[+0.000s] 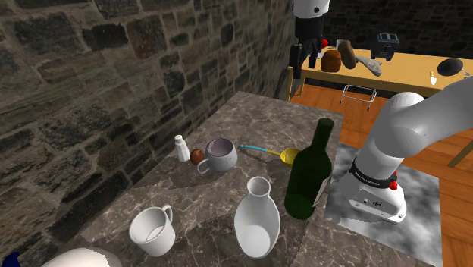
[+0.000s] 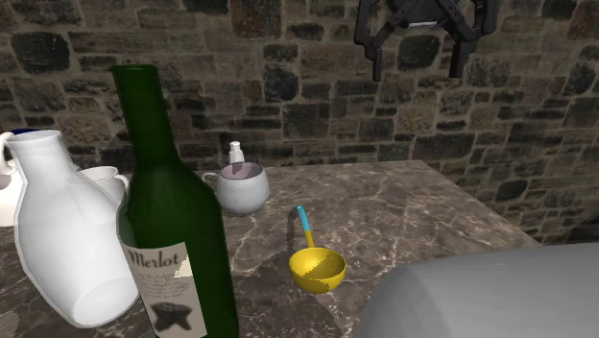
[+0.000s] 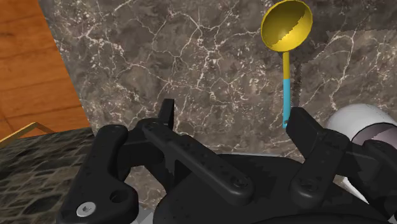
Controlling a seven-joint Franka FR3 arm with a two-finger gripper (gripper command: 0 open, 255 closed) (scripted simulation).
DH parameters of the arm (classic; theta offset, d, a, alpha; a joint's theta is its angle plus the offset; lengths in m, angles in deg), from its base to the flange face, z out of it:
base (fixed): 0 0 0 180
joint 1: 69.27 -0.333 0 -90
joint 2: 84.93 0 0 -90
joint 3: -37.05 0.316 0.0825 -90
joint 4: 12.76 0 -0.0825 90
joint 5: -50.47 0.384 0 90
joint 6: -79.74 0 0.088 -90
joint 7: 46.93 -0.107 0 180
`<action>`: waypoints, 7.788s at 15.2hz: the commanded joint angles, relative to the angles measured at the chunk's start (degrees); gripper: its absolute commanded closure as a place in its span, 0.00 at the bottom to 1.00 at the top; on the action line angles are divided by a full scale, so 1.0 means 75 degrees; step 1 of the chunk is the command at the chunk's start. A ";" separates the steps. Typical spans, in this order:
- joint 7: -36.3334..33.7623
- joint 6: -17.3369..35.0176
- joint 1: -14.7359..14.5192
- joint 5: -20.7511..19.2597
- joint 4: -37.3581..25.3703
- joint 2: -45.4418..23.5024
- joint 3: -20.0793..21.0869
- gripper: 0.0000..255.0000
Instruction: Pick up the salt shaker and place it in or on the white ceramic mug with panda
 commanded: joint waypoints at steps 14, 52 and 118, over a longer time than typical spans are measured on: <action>-0.2071 0.2364 -0.0277 0.0927 -0.0501 -0.2488 0.1505 0.00; -0.6062 0.4684 -0.1512 -0.1229 -0.5674 -0.9532 0.2486 0.00; -0.5528 0.3158 -0.1104 0.0734 -0.2961 -0.4925 0.2873 1.00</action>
